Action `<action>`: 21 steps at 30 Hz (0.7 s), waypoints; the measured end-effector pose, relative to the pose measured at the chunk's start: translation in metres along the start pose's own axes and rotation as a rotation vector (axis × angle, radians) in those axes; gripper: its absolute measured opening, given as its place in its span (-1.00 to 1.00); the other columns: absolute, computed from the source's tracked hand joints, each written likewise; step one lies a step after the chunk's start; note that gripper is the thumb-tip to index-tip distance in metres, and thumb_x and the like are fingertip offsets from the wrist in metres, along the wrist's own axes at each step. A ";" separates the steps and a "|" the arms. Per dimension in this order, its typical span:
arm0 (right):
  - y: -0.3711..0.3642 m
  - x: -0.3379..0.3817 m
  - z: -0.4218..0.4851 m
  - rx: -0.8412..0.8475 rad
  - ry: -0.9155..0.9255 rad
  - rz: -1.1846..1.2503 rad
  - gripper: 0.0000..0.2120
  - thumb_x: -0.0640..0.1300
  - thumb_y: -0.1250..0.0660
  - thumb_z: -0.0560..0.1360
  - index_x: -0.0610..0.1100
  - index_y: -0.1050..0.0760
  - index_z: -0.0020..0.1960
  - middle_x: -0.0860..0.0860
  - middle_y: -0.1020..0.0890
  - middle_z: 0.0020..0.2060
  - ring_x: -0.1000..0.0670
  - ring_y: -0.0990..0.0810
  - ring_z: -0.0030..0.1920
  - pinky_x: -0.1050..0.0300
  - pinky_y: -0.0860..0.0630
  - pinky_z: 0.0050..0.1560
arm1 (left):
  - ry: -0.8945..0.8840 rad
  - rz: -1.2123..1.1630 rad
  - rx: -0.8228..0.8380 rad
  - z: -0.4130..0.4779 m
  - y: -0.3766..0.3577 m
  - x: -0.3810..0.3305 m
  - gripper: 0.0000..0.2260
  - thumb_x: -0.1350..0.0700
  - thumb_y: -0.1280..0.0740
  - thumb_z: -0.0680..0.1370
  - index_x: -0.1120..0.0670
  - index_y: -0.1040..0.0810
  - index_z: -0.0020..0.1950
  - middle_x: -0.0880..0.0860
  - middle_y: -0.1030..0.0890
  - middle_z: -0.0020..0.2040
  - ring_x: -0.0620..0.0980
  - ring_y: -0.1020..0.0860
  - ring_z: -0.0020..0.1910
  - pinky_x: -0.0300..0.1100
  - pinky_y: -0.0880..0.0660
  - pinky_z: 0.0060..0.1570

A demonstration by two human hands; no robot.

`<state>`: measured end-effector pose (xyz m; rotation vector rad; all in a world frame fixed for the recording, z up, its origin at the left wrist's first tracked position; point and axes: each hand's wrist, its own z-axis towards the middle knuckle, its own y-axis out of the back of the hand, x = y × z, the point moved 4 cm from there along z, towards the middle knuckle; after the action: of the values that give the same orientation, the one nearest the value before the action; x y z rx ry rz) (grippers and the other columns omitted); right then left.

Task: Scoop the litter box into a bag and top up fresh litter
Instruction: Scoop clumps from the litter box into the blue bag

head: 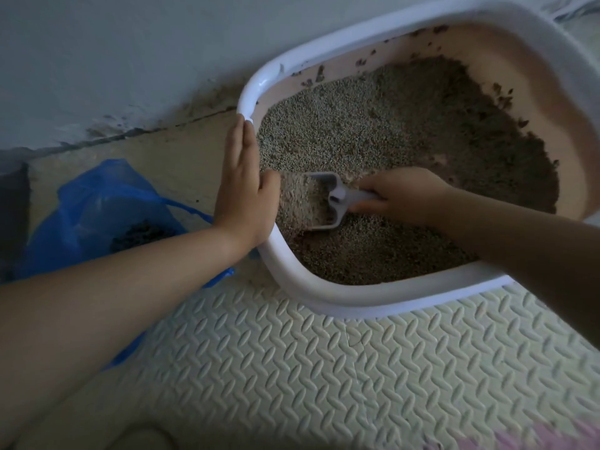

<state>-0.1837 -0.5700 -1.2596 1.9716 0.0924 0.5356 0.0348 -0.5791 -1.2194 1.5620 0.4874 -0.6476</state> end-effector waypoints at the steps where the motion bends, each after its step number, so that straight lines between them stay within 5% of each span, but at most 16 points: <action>1: 0.001 -0.004 -0.003 -0.009 -0.026 0.041 -0.72 0.23 -0.20 0.52 0.05 -0.34 -0.22 0.11 -0.42 -0.39 0.04 -0.42 -0.36 0.11 -0.27 -0.37 | 0.002 0.002 -0.004 0.000 0.000 0.000 -0.46 0.16 -0.05 0.62 0.06 0.07 0.57 -0.05 0.13 0.57 -0.18 0.10 0.52 -0.40 0.08 0.36; 8: 0.020 -0.032 -0.031 -0.203 -0.220 0.160 -0.68 0.16 -0.20 0.54 -0.08 -0.46 -0.19 0.01 -0.50 -0.37 0.02 -0.45 -0.37 0.11 -0.28 -0.39 | -0.028 0.002 -0.021 0.001 0.000 0.000 -0.49 0.05 0.00 0.64 0.13 0.04 0.57 0.03 0.10 0.58 -0.11 0.10 0.53 -0.24 0.09 0.47; 13: 0.028 -0.025 -0.044 -0.349 -0.263 0.219 -0.72 0.14 -0.19 0.55 -0.03 -0.41 -0.21 0.04 -0.47 -0.40 -0.01 -0.43 -0.39 0.11 -0.26 -0.41 | -0.020 0.014 -0.014 0.001 0.000 0.000 -0.50 0.07 0.00 0.66 0.11 0.05 0.57 -0.01 0.12 0.58 -0.13 0.12 0.53 -0.30 0.11 0.43; 21: 0.023 -0.018 -0.063 -0.386 -0.277 0.169 -0.69 0.18 -0.16 0.54 -0.04 -0.45 -0.15 0.04 -0.52 -0.34 0.02 -0.48 -0.34 0.10 -0.33 -0.38 | -0.023 0.011 0.001 0.001 0.000 0.000 -0.48 0.08 -0.04 0.65 0.10 0.06 0.57 -0.03 0.14 0.57 -0.13 0.10 0.53 -0.20 0.04 0.48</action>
<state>-0.2294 -0.5328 -1.2226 1.6617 -0.3309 0.3510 0.0348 -0.5800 -1.2193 1.5552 0.4612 -0.6568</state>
